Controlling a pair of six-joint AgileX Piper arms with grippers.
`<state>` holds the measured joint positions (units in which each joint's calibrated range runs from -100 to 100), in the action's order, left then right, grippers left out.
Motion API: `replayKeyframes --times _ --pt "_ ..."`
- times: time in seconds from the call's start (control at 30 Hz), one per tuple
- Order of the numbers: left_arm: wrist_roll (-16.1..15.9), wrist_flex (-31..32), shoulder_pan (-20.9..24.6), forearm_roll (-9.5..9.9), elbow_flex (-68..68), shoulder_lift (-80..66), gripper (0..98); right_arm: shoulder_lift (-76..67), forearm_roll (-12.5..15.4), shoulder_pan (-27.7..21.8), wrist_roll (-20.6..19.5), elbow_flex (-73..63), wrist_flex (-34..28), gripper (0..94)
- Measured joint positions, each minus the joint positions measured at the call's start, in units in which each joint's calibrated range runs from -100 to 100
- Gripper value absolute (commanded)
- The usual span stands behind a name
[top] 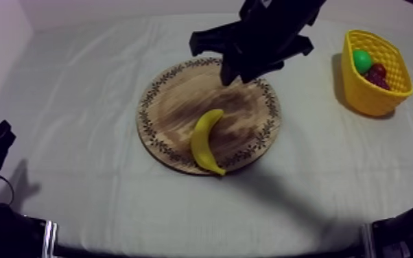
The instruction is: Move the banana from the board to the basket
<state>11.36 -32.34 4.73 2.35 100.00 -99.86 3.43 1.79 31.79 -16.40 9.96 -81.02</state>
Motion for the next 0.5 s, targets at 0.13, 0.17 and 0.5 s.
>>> replayKeyframes --times 0.13,0.17,0.5 --pt "0.00 0.00 0.00 0.00 0.00 0.00 0.1 1.46 0.89 0.75 -0.67 0.39 1.27 63.8" --pt "0.00 0.00 0.00 0.00 0.00 0.00 0.1 2.03 1.02 0.75 -0.80 0.31 1.39 65.4" --pt "0.00 0.00 0.00 0.00 0.00 0.00 0.1 10.99 1.66 0.87 -3.18 -1.90 3.21 65.8"
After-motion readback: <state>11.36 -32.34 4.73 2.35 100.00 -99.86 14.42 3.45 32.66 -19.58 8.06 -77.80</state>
